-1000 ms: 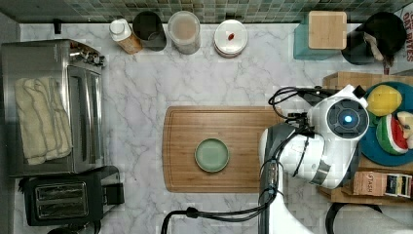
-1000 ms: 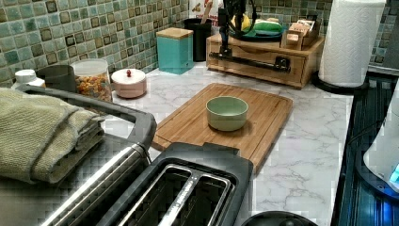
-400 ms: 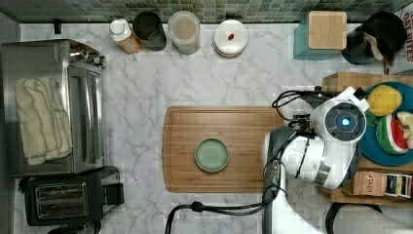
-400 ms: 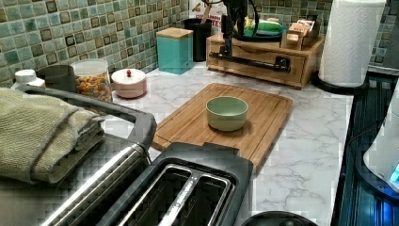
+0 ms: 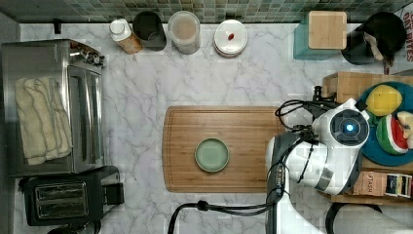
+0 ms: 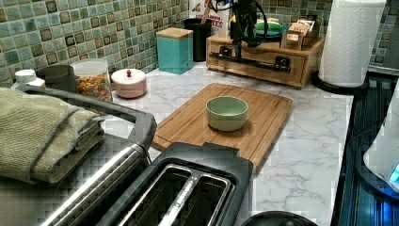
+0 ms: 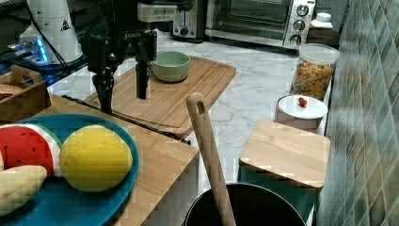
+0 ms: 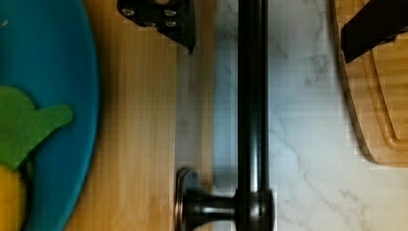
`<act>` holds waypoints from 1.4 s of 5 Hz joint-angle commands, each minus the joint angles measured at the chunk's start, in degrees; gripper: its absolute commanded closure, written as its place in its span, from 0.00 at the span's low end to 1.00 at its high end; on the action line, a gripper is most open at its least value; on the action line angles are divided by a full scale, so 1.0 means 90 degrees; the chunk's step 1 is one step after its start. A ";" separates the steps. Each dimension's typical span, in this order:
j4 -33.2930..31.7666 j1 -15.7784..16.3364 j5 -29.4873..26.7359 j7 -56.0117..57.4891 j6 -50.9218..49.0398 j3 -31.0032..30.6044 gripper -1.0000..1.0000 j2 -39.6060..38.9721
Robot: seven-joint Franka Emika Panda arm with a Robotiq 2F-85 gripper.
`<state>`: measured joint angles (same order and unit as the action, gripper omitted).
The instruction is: Open the drawer.
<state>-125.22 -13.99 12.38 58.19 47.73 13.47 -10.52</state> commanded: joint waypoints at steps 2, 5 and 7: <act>-0.0494 -0.0403 -0.0605 0.0713 0.1066 0.0116 0.00 -0.0153; -0.0228 -0.0316 -0.1586 0.0856 0.1681 -0.0123 0.00 -0.1094; -0.0286 -0.0138 -0.1855 0.0536 0.1780 -0.0372 0.00 -0.1116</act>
<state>-128.92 -15.46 -0.30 64.57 63.51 12.20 -17.63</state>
